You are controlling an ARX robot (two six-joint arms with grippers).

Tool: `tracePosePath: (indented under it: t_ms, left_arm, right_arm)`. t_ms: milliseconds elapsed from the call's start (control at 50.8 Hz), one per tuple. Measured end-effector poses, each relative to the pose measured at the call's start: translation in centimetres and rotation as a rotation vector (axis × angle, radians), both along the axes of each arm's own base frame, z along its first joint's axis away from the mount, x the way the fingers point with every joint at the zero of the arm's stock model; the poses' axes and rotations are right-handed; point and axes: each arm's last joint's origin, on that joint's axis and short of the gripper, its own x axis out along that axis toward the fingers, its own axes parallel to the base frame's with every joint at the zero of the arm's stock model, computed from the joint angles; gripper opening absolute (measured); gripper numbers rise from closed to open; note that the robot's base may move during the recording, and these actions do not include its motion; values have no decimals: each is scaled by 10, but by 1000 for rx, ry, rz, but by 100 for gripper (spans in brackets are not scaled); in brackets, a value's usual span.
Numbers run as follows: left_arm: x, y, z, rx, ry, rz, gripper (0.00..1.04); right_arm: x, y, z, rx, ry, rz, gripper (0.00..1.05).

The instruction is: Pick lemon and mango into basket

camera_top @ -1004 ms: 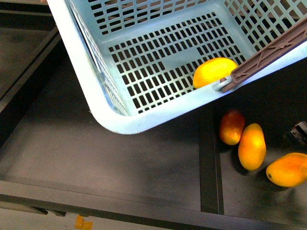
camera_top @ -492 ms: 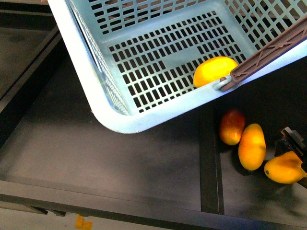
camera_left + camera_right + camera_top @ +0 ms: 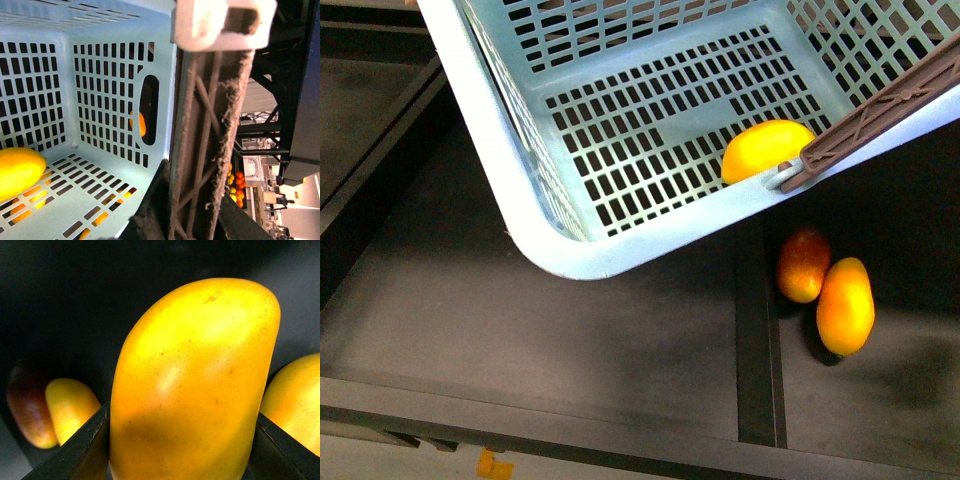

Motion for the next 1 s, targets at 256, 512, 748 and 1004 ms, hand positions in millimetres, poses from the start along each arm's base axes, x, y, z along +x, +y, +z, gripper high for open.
tracePosePath:
  t_ms: [256, 512, 748, 1004]
  left_arm:
    - [0, 0, 0, 0, 0, 0, 7]
    - [0, 1, 0, 3, -2, 8, 7]
    - [0, 0, 0, 1, 0, 1, 7]
    - [0, 0, 0, 0, 0, -2, 7]
  right_arm:
    - [-26, 6, 104, -129, -320, 278, 62]
    - [-50, 76, 215, -255, -769, 526, 62]
    - [-34, 128, 217, -248, -804, 588, 62]
    - [-3, 167, 210, -270, -797, 609, 62]
